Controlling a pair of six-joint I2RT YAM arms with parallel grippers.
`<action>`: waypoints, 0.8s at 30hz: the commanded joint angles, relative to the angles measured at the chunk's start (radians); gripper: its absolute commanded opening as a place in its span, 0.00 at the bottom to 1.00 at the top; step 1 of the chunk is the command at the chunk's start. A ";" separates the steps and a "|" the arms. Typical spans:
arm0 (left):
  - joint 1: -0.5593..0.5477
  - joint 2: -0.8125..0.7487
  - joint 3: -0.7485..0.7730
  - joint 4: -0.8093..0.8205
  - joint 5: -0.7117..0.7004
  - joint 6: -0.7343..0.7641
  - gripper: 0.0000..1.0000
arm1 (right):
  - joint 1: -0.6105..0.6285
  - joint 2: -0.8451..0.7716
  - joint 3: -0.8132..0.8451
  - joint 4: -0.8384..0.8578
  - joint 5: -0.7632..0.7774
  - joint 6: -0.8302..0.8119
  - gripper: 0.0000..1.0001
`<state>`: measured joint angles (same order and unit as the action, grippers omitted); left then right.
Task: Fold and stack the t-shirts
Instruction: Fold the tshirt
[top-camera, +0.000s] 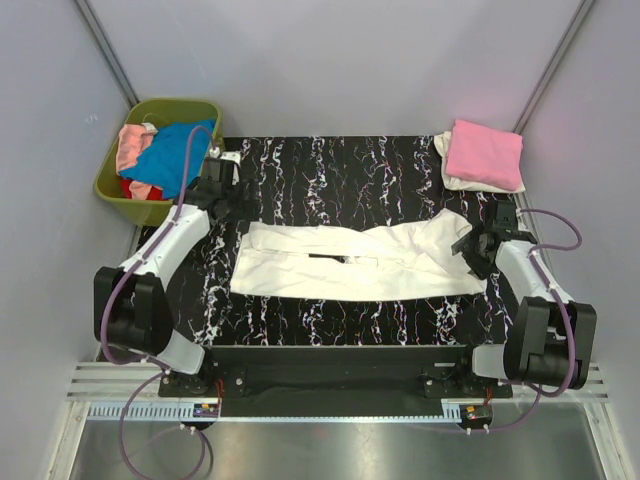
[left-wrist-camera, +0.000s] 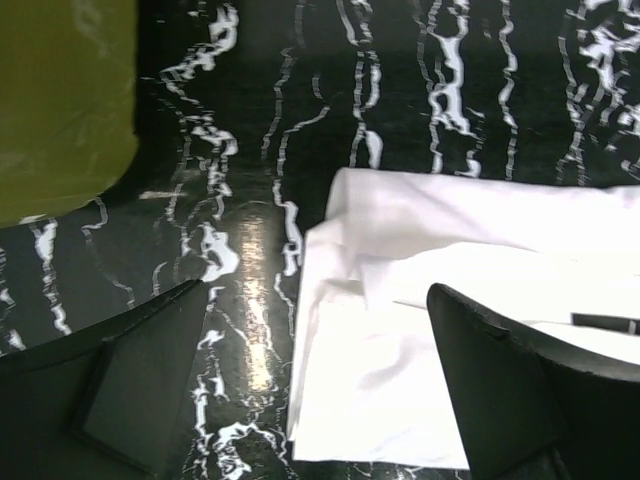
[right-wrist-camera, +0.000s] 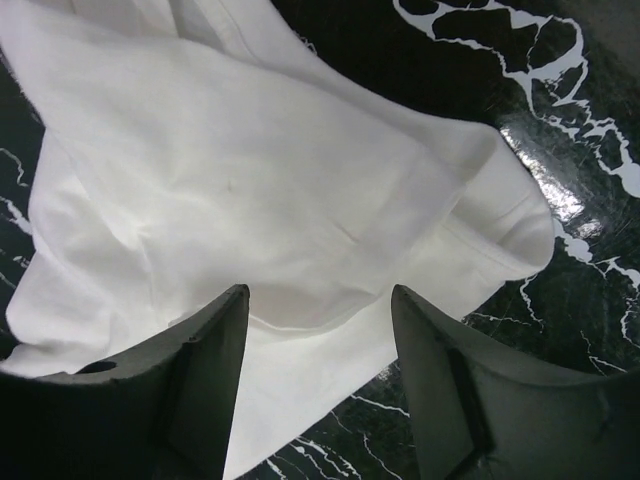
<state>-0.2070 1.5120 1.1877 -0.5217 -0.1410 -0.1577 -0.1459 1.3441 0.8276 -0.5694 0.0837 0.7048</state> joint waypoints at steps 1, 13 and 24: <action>-0.015 0.020 0.042 0.038 0.124 -0.002 0.99 | 0.003 -0.080 -0.018 0.042 -0.071 -0.018 0.65; -0.054 0.108 -0.013 0.121 0.210 -0.036 0.99 | 0.003 -0.068 -0.015 0.049 -0.131 -0.056 0.61; -0.029 0.209 -0.034 0.186 0.230 -0.016 0.99 | 0.003 -0.030 0.002 0.051 -0.122 -0.099 0.59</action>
<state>-0.2543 1.7130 1.1660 -0.4080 0.0589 -0.1844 -0.1452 1.3041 0.8040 -0.5423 -0.0391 0.6373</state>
